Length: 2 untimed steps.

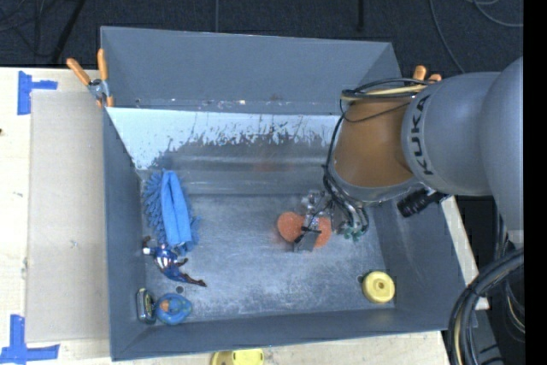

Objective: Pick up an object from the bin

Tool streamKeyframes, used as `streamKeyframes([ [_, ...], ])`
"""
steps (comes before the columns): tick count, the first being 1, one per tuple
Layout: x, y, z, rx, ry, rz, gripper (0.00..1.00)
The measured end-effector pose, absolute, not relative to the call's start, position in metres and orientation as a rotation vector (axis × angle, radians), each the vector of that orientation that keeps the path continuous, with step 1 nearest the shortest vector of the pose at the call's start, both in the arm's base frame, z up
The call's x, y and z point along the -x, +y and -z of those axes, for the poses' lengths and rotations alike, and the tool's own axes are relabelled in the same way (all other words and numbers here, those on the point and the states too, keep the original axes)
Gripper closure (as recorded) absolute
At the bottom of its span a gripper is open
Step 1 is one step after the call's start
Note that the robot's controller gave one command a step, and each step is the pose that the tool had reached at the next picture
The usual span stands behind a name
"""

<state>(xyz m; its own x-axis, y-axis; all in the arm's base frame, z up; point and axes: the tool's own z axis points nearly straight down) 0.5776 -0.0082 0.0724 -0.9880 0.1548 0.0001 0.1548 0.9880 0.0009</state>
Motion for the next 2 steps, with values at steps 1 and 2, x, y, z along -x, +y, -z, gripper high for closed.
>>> streamKeyframes([
  [1,-0.5776,-0.0081,-0.0778,0.244,-3.131,0.002,1.0],
  [2,-0.5781,-0.0081,-0.0803,0.244,-3.133,0.002,1.0],
])
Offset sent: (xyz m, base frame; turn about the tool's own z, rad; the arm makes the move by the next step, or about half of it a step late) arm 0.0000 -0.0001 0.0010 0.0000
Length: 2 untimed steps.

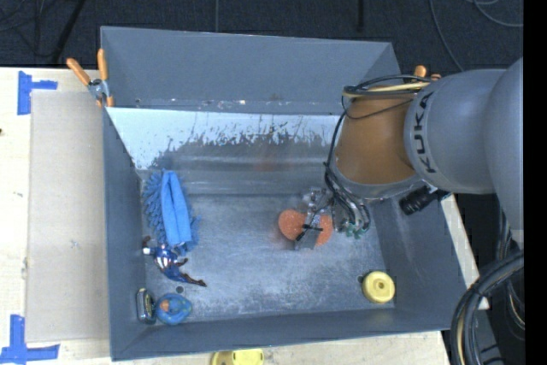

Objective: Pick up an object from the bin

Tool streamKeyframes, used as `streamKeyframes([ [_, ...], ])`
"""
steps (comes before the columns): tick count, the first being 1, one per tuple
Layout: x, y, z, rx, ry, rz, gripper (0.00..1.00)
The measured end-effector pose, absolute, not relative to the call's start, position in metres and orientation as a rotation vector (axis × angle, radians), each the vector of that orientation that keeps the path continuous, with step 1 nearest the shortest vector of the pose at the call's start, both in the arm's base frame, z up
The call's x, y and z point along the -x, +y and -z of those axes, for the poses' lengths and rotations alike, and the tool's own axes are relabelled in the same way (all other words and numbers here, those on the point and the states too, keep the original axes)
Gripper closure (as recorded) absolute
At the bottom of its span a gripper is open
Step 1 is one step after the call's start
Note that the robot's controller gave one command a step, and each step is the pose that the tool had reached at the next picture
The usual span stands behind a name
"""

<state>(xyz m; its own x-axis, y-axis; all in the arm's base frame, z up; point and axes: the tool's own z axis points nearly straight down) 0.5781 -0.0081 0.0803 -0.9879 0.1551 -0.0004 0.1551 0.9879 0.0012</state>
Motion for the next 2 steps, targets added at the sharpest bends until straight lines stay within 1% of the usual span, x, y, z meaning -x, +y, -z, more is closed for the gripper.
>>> streamKeyframes([
  [1,-0.5775,-0.0081,-0.0828,-0.245,3.134,-0.002,1.0],
  [2,-0.5765,-0.0079,-0.0923,-0.245,3.138,-0.001,1.0],
])
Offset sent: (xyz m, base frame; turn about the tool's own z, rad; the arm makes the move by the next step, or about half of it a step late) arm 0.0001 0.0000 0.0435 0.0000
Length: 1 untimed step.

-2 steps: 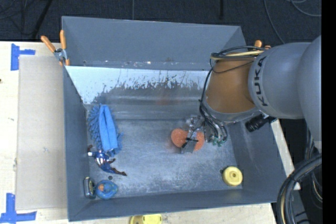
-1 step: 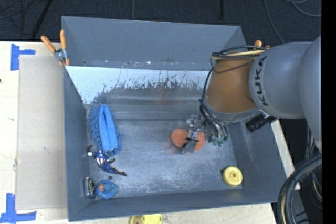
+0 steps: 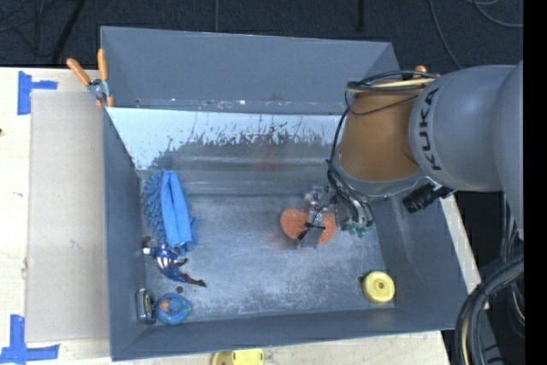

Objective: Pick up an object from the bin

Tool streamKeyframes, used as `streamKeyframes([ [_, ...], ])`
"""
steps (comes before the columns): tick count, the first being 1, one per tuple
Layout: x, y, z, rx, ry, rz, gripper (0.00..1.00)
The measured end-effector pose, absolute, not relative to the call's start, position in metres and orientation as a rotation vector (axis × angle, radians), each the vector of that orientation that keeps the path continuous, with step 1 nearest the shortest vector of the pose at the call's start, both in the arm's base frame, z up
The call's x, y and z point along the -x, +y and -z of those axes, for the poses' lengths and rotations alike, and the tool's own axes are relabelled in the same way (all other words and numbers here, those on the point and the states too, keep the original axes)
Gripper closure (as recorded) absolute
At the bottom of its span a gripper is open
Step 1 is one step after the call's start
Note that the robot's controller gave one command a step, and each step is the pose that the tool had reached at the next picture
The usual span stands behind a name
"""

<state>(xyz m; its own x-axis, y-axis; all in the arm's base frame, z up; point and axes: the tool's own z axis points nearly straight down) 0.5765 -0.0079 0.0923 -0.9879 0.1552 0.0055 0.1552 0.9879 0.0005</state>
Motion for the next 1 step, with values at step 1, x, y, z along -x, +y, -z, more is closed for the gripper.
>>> streamKeyframes([
  [1,-0.5756,-0.0078,-0.1075,0.244,-3.123,0.001,1.0],
])
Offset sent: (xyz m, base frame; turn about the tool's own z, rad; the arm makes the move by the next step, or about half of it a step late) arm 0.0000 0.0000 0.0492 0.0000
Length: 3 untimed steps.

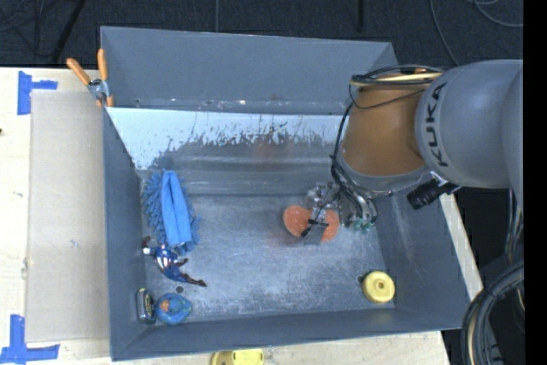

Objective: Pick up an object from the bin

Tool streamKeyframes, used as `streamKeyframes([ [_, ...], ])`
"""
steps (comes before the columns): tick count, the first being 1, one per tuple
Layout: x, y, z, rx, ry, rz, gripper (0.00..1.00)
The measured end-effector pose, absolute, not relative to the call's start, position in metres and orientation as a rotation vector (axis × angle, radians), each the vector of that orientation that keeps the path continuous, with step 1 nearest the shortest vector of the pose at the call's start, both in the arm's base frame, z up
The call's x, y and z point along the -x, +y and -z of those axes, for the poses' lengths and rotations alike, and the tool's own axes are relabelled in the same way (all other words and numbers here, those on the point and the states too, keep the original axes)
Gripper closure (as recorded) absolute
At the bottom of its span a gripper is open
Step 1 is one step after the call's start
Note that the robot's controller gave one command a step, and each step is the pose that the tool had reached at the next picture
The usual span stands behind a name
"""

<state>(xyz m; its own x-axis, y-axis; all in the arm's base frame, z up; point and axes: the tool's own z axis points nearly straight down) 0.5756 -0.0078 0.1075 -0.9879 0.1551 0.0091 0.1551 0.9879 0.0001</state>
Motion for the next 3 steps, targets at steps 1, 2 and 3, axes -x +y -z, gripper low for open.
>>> streamKeyframes([
  [1,-0.576,-0.008,-0.13,0.244,-3.128,0.002,1.0],
  [2,-0.578,-0.008,-0.14,0.244,-3.136,0.002,1.0],
  [3,-0.577,-0.008,-0.144,0.244,-3.134,0.002,1.0],
])
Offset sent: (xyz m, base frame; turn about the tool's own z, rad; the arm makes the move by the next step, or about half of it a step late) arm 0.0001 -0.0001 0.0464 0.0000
